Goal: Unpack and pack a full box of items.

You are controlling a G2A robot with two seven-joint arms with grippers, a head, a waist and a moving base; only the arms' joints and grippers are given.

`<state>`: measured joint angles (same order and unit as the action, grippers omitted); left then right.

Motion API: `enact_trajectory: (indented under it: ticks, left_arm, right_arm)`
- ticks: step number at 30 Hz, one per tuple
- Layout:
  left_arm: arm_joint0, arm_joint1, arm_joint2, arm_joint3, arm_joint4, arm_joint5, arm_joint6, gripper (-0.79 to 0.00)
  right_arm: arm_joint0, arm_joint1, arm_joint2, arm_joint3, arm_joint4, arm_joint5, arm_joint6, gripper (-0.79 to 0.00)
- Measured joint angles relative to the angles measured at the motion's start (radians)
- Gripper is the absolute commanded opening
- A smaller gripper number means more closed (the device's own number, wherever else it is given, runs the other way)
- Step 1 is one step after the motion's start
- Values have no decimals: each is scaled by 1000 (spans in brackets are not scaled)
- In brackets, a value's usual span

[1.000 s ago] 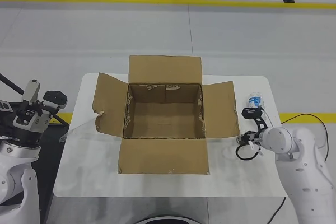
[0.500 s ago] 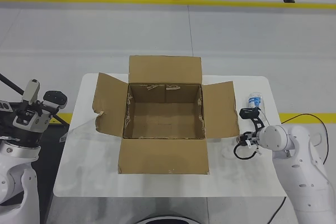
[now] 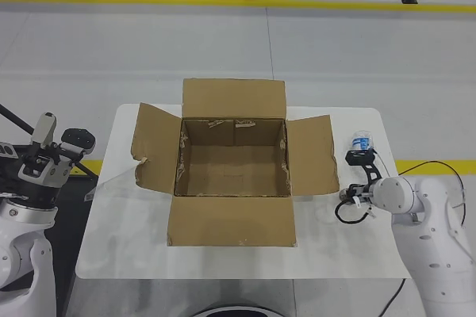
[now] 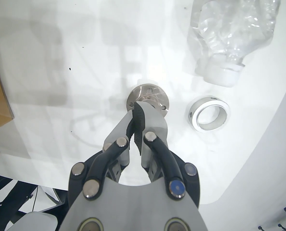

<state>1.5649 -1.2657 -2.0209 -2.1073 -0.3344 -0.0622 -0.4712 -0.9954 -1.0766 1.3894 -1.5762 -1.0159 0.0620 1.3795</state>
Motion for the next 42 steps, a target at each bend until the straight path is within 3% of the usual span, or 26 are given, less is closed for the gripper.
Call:
enact_trajectory:
  ticks: [4,7,24,42]
  left_arm:
    - [0,0,0,0,0,0,0,0]
    - [0,0,0,0,0,0,0,0]
    - [0,0,0,0,0,0,0,0]
    - [0,0,0,0,0,0,0,0]
  right_arm:
    - [-14,6,27,-34,-8,7,10,-449]
    - [-18,10,34,-37,-20,5,23,-422]
    - [38,2,-29,53,-12,13,6,-385]
    - [79,-4,-81,128,-2,19,2,-437]
